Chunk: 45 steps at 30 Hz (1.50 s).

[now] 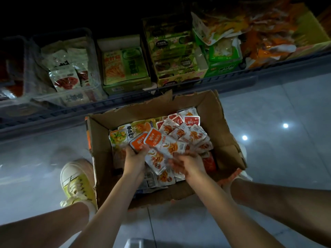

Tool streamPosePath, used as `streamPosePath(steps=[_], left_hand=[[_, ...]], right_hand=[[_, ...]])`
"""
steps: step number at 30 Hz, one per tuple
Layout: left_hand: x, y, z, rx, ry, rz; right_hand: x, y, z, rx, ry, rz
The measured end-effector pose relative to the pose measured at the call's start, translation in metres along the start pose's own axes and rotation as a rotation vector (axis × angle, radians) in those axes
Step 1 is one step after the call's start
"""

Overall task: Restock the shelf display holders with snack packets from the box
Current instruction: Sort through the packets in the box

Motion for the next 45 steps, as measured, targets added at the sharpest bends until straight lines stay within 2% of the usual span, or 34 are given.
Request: streamPosePath(steps=[4,8,10,11,12,13,15,17,19,22,26,30,36,41,43,45], left_hand=[[-0.004,0.01,-0.003,0.003,0.042,0.051],[-0.005,0.012,0.002,0.052,0.049,0.073],[-0.004,0.012,0.005,0.099,0.047,0.075],[-0.003,0.011,0.007,0.117,0.045,0.069],[-0.002,0.011,0.009,0.129,0.04,0.069],[-0.001,0.01,0.011,0.136,0.038,0.077],[0.0,0.006,0.015,0.129,0.038,0.108],[0.0,0.001,0.019,0.109,0.037,0.136],[0.0,-0.006,0.023,0.087,0.036,0.167],[0.0,-0.012,0.027,0.074,0.032,0.168],[-0.003,-0.016,0.03,0.066,0.014,0.145],[-0.005,-0.019,0.029,0.066,0.001,0.115],[-0.007,-0.016,0.022,0.04,0.018,0.117],[-0.003,-0.011,0.01,0.029,0.037,0.171],[0.003,-0.009,0.002,0.017,0.055,0.195],[0.01,-0.006,-0.008,-0.008,0.083,0.206]], right_hand=[[0.009,0.005,0.002,0.008,-0.054,-0.105],[-0.008,-0.003,0.001,-0.095,0.04,-0.216],[-0.023,-0.013,0.015,-0.002,0.012,-0.244],[-0.029,-0.017,0.023,0.074,-0.065,-0.298],[-0.036,-0.022,0.034,0.149,-0.191,-0.44],[-0.042,-0.026,0.045,0.204,-0.338,-0.681],[-0.053,-0.031,0.066,0.169,-0.556,-1.11],[-0.065,-0.035,0.088,0.039,-0.567,-1.295],[-0.075,-0.036,0.101,-0.035,-0.492,-1.435],[-0.086,-0.034,0.109,-0.076,-0.433,-1.663],[-0.081,-0.038,0.114,-0.061,-0.516,-1.944],[-0.07,-0.046,0.112,0.004,-0.53,-1.931],[-0.065,-0.046,0.09,0.089,-0.618,-1.557],[-0.076,-0.047,0.057,0.218,-0.692,-1.489],[-0.081,-0.046,0.04,0.235,-0.706,-1.351],[-0.089,-0.043,0.021,0.228,-0.696,-1.047]])
Point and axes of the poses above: each hand's wrist, its own z-axis towards the middle knuckle, its own y-axis out of the palm, x = y × z, the point moved 1 cm from there along z, towards the middle knuckle, and after that the axes turned 4 degrees about -x, right-handed, at the moved point
